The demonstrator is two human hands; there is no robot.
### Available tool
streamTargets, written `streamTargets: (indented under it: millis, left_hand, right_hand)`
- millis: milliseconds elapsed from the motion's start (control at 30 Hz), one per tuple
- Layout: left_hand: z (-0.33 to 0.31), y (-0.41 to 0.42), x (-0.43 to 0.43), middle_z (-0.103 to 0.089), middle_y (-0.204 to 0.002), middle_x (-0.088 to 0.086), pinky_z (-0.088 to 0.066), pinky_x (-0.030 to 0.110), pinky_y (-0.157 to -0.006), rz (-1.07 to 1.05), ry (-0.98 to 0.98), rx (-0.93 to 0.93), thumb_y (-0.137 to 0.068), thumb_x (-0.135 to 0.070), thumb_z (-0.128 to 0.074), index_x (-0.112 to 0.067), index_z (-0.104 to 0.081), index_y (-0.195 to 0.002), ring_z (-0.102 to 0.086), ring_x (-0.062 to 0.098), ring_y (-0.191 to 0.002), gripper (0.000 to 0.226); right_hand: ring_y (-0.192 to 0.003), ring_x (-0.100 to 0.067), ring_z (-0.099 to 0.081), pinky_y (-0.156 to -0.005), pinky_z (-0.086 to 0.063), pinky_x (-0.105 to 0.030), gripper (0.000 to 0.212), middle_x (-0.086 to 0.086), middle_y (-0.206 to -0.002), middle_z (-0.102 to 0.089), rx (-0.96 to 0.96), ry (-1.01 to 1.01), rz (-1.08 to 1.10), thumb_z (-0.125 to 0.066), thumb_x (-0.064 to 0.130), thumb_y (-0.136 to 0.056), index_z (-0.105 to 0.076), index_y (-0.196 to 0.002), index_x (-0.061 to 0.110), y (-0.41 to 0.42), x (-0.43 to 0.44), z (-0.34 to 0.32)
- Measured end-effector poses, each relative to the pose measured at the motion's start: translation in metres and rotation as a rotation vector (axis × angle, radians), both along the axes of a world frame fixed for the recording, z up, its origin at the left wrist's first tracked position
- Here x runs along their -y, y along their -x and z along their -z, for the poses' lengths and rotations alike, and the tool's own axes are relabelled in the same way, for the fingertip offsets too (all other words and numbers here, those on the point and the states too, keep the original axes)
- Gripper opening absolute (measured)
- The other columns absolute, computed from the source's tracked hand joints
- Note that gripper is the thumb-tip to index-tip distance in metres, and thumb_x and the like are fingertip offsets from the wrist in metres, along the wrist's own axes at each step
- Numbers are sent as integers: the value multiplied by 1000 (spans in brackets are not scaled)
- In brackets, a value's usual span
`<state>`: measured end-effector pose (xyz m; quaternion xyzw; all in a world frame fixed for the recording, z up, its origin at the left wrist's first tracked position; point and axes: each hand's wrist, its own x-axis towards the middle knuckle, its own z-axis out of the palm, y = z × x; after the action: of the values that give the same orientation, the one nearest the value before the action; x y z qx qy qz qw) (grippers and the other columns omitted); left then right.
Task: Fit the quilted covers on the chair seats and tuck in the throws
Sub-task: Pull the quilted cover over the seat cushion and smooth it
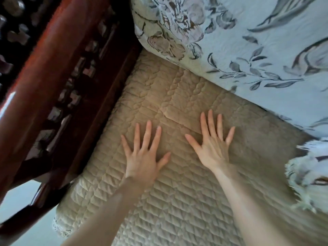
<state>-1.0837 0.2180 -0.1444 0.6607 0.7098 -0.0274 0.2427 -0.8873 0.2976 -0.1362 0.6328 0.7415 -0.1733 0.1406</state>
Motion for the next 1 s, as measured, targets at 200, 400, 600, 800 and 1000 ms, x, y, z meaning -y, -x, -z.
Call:
streamTargets:
  millis: [200, 400, 600, 800, 1000]
  left_hand:
    - [3, -7, -56, -4, -163, 5, -5, 71, -108, 121, -102, -8, -93, -62, -23, -28, -12, -154, 2, 32, -147, 70]
    - [18, -12, -73, 30, -157, -5, 16, 68, -105, 125, 3, -141, -85, -77, -9, -41, 26, -144, 27, 27, -144, 77]
    - [16, -41, -23, -1, -163, 5, 3, 71, -108, 140, -115, -126, -93, -64, -14, -27, -6, -154, 4, 37, -147, 72]
    - [15, -105, 51, -16, -161, 5, -3, 72, -109, 220, -89, -81, -94, -60, -22, -25, -16, -153, -7, 38, -147, 69]
    - [15, -161, 89, -16, -161, 5, 2, 70, -109, 256, -95, -104, -92, -62, -26, -27, -17, -152, -6, 39, -146, 71]
  right_hand:
    - [-146, -16, 22, -112, 10, -65, 85, 14, -160, 18, -30, 77, -6, -16, 79, -83, 9, -153, 35, -17, -17, -1]
    - [-145, -12, 24, -109, 16, -65, 91, 19, -158, 22, -46, 75, 8, -22, 84, -80, 12, -151, 39, -24, -31, 17]
    - [-150, -22, 4, -116, 6, -57, 79, 1, -163, -1, -76, -127, 66, -16, 71, -91, -9, -156, 25, -62, 43, 15]
    - [-148, -28, -12, -115, 2, -56, 74, -7, -161, -17, -12, -174, 114, -26, 62, -93, -24, -153, 19, -116, 108, 13]
    - [-147, -22, -19, -114, -9, -58, 73, -3, -160, -20, 30, -167, 212, -24, 63, -94, -29, -152, 20, -186, 176, 18]
